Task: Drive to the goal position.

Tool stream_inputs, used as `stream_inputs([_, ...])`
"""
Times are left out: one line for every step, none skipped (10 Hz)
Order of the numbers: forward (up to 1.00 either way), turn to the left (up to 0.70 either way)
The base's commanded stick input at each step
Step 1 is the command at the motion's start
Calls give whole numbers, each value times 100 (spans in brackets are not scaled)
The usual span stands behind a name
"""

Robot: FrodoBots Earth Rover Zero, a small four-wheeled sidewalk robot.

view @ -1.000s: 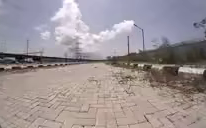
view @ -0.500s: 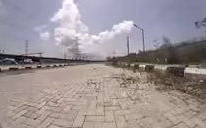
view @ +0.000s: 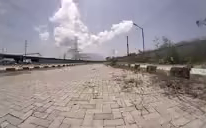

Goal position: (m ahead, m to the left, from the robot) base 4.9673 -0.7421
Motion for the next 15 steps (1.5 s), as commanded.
stream_inputs([70, 0])
stream_inputs([70, 0])
stream_inputs([70, 0])
stream_inputs([70, 0])
stream_inputs([70, 0])
stream_inputs([70, 0])
stream_inputs([70, 0])
stream_inputs([70, 0])
stream_inputs([70, 0])
stream_inputs([70, 0])
stream_inputs([70, 0])
stream_inputs([70, 0])
stream_inputs([70, 0])
stream_inputs([70, 0])
stream_inputs([70, 0])
